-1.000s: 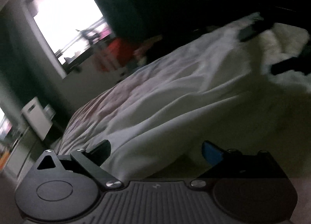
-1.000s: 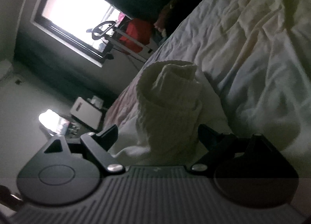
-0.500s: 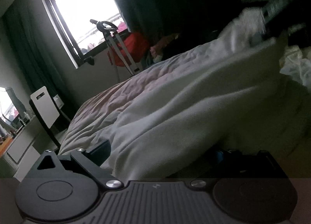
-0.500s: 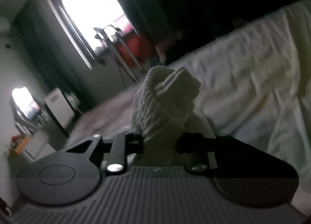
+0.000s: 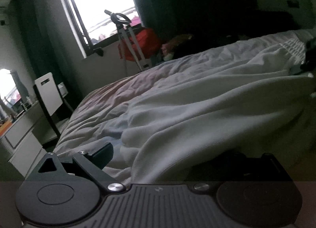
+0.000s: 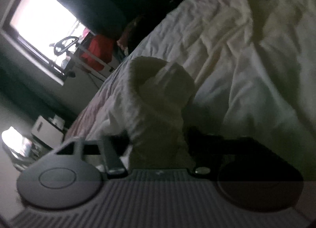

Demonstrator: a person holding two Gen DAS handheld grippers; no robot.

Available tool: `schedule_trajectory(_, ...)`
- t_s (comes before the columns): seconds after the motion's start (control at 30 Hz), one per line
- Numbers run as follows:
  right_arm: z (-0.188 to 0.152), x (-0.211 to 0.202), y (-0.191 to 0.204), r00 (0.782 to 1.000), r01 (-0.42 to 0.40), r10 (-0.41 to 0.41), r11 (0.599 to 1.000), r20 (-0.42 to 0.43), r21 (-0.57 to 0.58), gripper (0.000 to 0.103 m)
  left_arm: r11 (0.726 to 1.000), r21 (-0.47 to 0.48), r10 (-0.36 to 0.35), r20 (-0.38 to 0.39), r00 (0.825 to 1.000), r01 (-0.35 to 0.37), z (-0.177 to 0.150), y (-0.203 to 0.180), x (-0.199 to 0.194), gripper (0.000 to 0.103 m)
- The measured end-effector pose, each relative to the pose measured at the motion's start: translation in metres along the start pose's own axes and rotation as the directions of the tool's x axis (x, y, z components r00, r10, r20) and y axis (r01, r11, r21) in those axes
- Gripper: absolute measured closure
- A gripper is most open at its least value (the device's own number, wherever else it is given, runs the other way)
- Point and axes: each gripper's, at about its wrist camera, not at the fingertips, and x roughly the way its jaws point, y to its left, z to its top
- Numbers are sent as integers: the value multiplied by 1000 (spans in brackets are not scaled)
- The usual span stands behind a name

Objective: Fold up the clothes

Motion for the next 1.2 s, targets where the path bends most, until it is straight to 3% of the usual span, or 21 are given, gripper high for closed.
schedule_trajectory(0.1,-4,0,-2,1000,10,-10,1000,-14,3,19,1000,-29,10,-4,1000,-10,-1,4,-2,3)
schedule_trajectory(0.23,-8,6,-2,998,5,-5,1000,-55,1,19,990,-138,21,-24,999,-24,-2,21,-6,3)
schedule_trajectory(0.5,-18,-8,13,999,-15,11,996,-47,-84,20,925,-379,-29,-150,988,-30,-17,61,1,2)
schedule_trajectory(0.73,-16,-28,8,1000,-13,13,999,-4,-48,19,952,-303,8,-154,988,-55,-14,49,-4,2)
schedule_trajectory(0.9,-15,-11,12,999,-22,18,997,-47,-70,20,938,-343,-20,-168,986,-39,-16,55,-2,1)
schedule_trajectory(1.03,-13,-16,20,998,43,-37,990,54,-134,20,930,-366,-32,-176,984,-35,-18,58,-2,0)
schedule_trajectory(1.2,0,-58,15,980,-5,18,998,196,-67,19,940,-339,-20,-174,984,-41,-16,54,-2,0)
